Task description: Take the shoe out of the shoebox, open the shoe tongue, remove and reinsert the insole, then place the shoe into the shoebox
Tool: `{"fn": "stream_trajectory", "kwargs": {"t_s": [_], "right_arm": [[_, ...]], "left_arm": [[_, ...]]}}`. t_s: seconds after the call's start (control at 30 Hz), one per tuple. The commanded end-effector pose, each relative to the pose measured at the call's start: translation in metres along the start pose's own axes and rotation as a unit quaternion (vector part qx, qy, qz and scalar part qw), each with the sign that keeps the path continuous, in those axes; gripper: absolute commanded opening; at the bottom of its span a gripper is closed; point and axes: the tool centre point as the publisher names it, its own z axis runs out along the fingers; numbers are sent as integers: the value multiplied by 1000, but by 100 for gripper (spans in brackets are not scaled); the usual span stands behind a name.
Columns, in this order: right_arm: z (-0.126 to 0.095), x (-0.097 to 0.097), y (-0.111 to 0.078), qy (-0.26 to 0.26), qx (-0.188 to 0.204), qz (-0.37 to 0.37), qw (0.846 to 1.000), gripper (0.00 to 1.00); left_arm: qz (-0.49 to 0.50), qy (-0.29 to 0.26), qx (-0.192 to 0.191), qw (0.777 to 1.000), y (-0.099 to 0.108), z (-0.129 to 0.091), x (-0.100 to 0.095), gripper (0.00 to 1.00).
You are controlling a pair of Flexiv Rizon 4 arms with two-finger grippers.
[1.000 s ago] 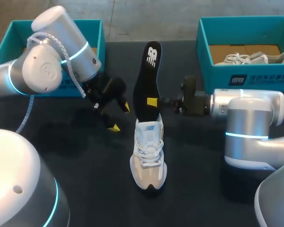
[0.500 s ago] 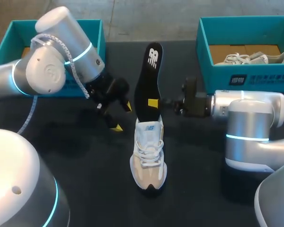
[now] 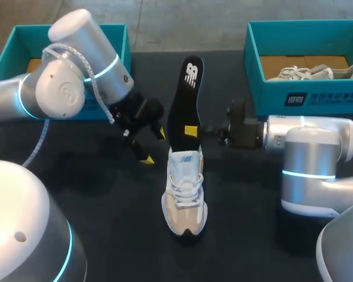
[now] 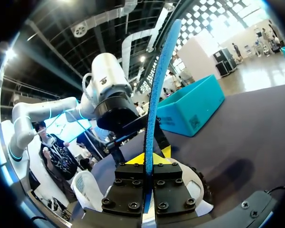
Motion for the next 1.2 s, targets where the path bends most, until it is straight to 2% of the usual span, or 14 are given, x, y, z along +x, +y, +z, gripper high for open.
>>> {"fn": "stream_trajectory", "kwargs": {"t_s": [0.03, 1.2], "right_arm": [[2, 1, -1, -1, 2, 1, 1000, 0], [2, 7, -16, -2, 6, 19, 1000, 0]], "left_arm": [[-1, -4, -3, 1000, 0, 1, 3, 100], [2, -6, -4, 1000, 2, 3, 8, 100]]}}
